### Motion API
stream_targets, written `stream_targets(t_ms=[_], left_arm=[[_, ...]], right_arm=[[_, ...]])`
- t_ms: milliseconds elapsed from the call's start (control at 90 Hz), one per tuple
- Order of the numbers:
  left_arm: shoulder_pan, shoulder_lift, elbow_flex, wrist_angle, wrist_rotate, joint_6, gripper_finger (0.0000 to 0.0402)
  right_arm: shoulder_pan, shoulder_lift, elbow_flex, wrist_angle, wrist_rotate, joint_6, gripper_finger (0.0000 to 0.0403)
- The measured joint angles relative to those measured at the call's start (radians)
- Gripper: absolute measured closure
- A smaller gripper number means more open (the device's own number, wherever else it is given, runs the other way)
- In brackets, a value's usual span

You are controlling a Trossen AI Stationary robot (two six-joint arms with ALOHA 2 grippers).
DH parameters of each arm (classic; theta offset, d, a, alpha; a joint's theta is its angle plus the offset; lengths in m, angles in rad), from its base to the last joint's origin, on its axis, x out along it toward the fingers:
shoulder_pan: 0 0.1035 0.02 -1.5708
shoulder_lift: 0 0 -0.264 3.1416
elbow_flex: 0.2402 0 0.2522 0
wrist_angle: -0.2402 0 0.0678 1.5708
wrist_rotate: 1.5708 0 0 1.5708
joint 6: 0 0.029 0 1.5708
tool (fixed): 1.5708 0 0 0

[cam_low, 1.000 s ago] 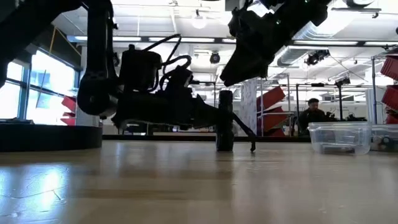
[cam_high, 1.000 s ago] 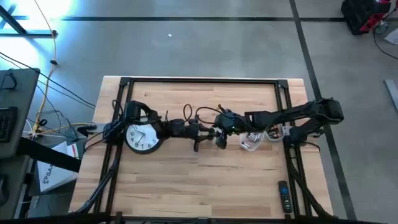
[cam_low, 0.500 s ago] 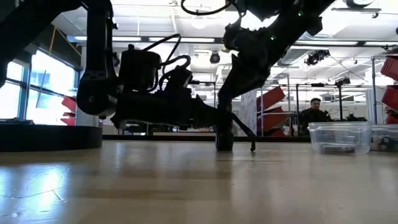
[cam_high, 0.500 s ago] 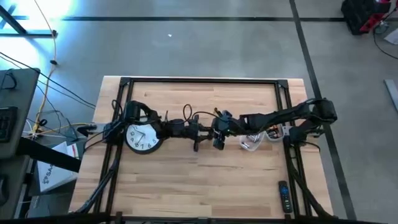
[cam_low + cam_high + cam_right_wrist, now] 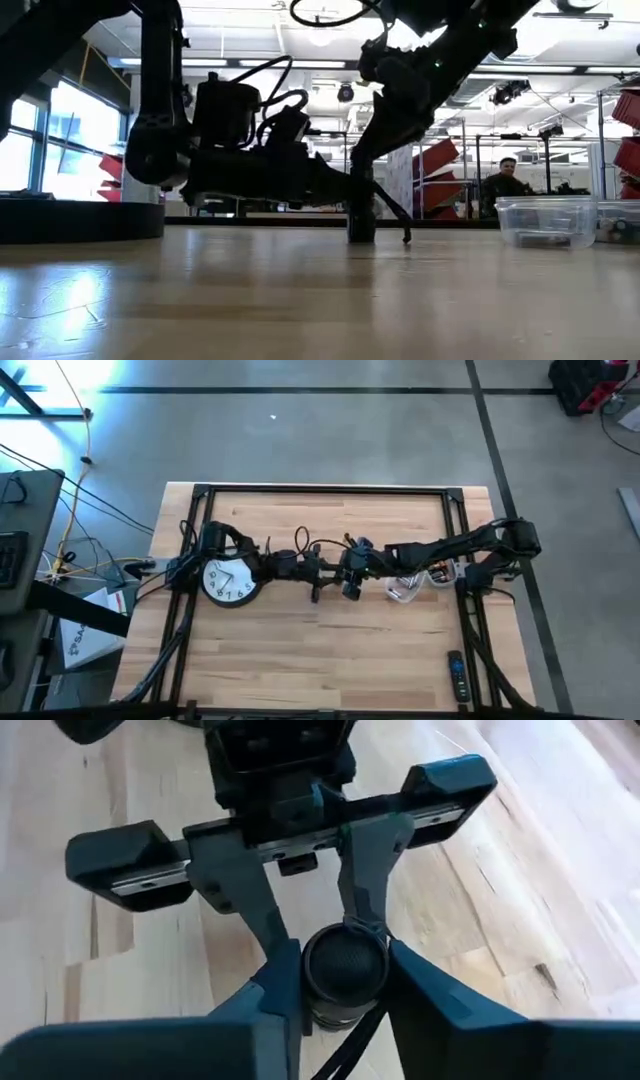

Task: Insert battery
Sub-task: Open the black flashlight lid

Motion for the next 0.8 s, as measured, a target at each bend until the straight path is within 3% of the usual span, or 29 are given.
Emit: stream_targets(t_ms=[356,800], left_arm=[[0.017,0.0,0.0,-0.002,0.126,0.012,0.0304],[0.089,0.001,0.001,-0.005,0.513,0.01,0.0304]], right_arm=[[-0.033,-0.002,0.0,0.001,-0.109,-0.182,0.0326],[-0.08,0.003,-0.002,0.058,-0.398,-0.582,0.0324]])
